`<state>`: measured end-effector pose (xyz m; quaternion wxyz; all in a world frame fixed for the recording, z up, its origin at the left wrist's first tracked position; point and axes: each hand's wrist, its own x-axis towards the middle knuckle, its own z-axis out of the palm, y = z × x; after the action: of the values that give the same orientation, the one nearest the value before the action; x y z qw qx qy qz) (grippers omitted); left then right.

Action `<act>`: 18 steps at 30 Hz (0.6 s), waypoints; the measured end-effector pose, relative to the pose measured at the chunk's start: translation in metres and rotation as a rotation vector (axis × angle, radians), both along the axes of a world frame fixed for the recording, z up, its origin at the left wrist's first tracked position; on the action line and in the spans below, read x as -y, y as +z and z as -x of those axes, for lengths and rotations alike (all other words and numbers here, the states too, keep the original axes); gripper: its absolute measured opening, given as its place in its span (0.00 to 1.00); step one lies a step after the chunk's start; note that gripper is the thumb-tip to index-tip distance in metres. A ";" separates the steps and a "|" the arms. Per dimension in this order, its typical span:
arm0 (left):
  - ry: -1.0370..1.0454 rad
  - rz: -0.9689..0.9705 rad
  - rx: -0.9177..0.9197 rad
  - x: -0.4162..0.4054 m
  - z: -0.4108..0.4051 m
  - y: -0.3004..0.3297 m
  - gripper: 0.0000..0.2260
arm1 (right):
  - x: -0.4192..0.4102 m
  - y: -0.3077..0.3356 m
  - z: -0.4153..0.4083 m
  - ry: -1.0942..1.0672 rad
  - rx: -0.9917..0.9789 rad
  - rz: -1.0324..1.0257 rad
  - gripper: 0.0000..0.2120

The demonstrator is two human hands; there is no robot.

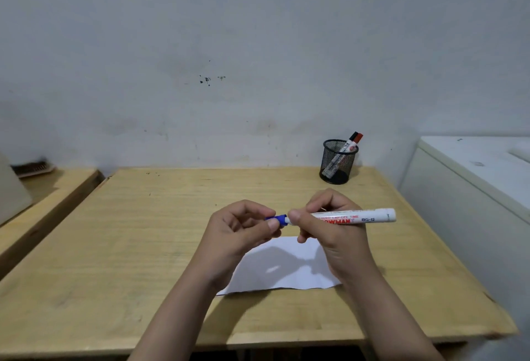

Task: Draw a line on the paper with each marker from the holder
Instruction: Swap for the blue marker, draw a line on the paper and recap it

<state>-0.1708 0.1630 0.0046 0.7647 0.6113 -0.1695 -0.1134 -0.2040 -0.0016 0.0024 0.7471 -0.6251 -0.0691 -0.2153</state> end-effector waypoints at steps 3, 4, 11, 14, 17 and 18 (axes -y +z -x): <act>-0.001 -0.052 0.070 0.002 0.004 0.003 0.05 | 0.001 0.002 0.004 0.031 0.002 0.046 0.13; 0.007 -0.050 0.085 0.002 0.005 0.005 0.05 | 0.002 0.003 0.004 0.044 0.004 0.039 0.13; 0.124 -0.057 0.181 0.003 0.014 0.016 0.05 | 0.001 0.002 0.005 0.082 0.008 -0.043 0.21; 0.149 -0.074 0.215 0.004 0.016 0.018 0.05 | -0.005 -0.005 0.002 0.127 0.007 -0.110 0.19; 0.156 -0.080 0.232 0.004 0.016 0.017 0.05 | -0.005 -0.007 0.001 0.135 -0.008 -0.144 0.18; 0.157 -0.088 0.234 0.004 0.015 0.016 0.05 | -0.005 -0.007 0.001 0.150 -0.019 -0.163 0.19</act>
<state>-0.1862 0.1588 0.0206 0.7187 0.6646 -0.2041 0.0116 -0.2048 0.0032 -0.0051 0.8100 -0.5576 -0.0909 -0.1574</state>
